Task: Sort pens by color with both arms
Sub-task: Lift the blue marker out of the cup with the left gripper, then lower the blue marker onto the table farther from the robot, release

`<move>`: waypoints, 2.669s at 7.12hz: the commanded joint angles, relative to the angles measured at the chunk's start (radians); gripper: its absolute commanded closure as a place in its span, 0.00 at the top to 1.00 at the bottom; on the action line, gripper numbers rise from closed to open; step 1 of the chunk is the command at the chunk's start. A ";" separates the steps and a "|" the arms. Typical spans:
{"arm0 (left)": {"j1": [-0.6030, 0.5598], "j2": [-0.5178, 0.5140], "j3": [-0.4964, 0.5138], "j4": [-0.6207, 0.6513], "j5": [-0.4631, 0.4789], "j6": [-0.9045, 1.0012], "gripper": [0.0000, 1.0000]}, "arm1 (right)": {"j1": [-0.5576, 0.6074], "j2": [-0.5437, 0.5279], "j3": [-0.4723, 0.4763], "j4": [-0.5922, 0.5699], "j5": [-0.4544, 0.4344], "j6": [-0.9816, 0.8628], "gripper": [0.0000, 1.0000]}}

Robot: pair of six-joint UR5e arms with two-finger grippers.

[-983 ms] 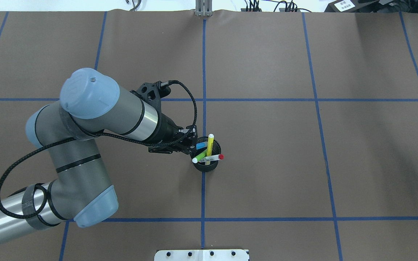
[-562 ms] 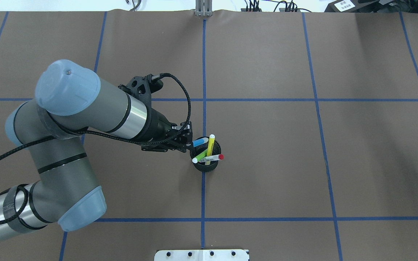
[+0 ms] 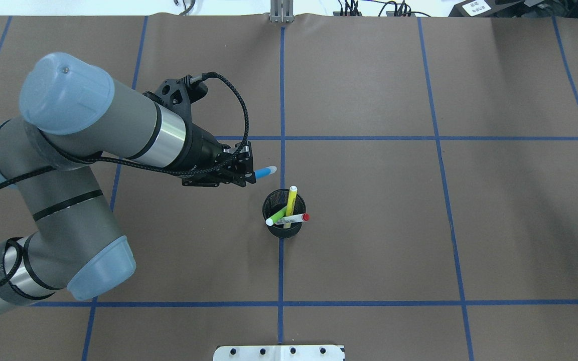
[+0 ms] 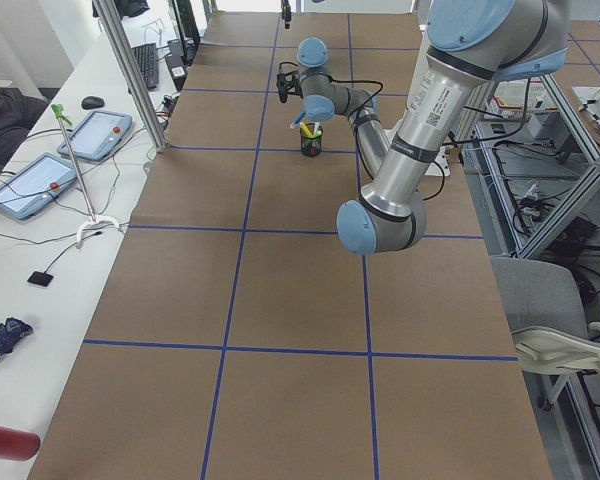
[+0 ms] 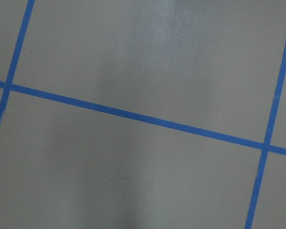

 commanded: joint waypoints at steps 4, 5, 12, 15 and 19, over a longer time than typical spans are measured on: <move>-0.006 -0.040 0.222 -0.258 0.358 0.004 0.00 | 0.000 0.001 -0.003 0.000 -0.001 0.000 1.00; -0.003 -0.102 0.326 -0.316 0.408 0.005 0.00 | 0.000 0.001 -0.003 0.000 -0.001 0.000 1.00; 0.082 -0.475 0.958 -0.475 0.651 0.068 0.00 | 0.000 0.001 -0.009 0.000 -0.001 0.000 1.00; 0.149 -0.472 0.983 -0.475 0.706 0.130 0.01 | 0.000 0.001 -0.008 0.000 0.001 0.000 1.00; 0.154 -0.466 0.979 -0.504 0.706 0.182 0.99 | 0.000 0.002 -0.008 0.000 -0.001 0.000 1.00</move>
